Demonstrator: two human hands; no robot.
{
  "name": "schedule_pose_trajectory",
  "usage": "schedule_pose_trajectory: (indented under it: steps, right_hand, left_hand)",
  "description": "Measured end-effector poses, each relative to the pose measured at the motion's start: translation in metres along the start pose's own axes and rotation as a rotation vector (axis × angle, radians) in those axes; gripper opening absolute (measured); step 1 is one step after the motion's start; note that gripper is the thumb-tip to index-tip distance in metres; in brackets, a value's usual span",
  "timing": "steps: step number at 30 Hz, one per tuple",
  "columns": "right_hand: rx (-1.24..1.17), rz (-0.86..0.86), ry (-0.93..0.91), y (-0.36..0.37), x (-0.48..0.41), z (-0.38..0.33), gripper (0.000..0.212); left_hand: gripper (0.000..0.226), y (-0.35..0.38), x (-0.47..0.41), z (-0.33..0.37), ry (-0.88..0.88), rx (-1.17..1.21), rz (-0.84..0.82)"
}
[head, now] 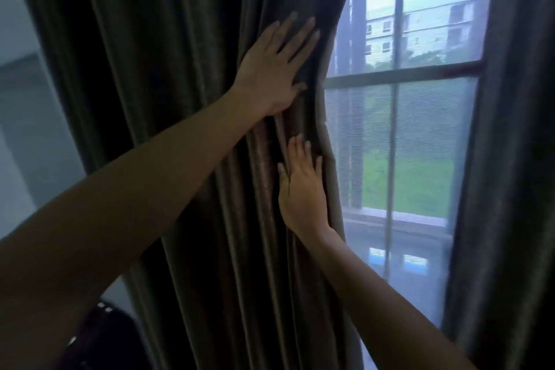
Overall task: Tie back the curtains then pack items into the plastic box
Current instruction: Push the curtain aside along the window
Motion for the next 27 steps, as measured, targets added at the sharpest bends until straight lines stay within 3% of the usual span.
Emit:
schedule_pose_trajectory:
  steps: [9, 16, 27]
  right_hand:
    - [-0.134, -0.092, -0.151, 0.109, -0.040, -0.064, 0.062]
    - [-0.129, -0.261, -0.317, 0.207, -0.064, -0.110, 0.084]
    - [-0.233, -0.445, -0.431, 0.324, -0.105, -0.178, 0.081]
  left_hand:
    - [0.085, 0.070, 0.050, -0.108, -0.103, -0.084, -0.073]
    - [0.082, 0.133, 0.094, -0.194, -0.168, -0.173, -0.191]
    - [0.085, 0.208, 0.145, -0.304, -0.229, -0.349, -0.335]
Point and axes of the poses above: each hand's wrist, its own x-axis away from the middle knuckle, its own y-axis out of the palm, z = x × y, the point moved 4 cm from there along -x, towards the middle knuckle, and after that the axes turned 2 degrees about y, right-handed, at the moved point
